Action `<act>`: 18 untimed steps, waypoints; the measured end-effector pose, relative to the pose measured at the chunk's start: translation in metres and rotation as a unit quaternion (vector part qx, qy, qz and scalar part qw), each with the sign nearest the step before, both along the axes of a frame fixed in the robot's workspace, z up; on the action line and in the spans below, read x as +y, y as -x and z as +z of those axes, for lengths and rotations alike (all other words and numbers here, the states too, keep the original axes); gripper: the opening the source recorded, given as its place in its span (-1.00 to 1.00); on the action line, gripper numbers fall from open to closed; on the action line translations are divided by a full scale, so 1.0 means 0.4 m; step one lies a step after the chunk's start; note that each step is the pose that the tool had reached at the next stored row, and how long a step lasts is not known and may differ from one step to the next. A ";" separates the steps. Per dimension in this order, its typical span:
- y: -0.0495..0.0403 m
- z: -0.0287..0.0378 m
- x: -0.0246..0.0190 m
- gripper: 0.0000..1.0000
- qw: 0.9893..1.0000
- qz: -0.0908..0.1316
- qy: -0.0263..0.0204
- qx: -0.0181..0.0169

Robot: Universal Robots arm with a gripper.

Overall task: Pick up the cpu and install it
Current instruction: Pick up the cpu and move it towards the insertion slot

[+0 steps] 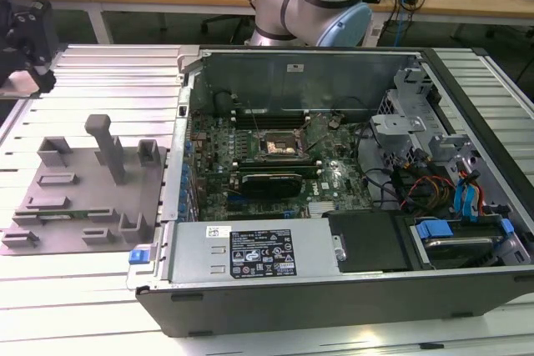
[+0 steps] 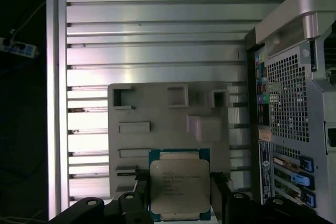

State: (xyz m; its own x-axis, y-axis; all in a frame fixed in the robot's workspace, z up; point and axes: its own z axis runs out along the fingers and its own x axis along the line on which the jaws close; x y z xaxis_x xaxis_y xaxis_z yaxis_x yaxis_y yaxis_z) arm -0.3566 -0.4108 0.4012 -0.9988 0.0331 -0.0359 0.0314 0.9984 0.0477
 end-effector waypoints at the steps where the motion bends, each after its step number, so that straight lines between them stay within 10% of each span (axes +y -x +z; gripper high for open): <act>1: -0.008 0.000 0.000 0.09 1.000 0.000 0.000 0.000; 18: -0.131 0.000 0.000 0.09 1.000 0.000 0.000 0.000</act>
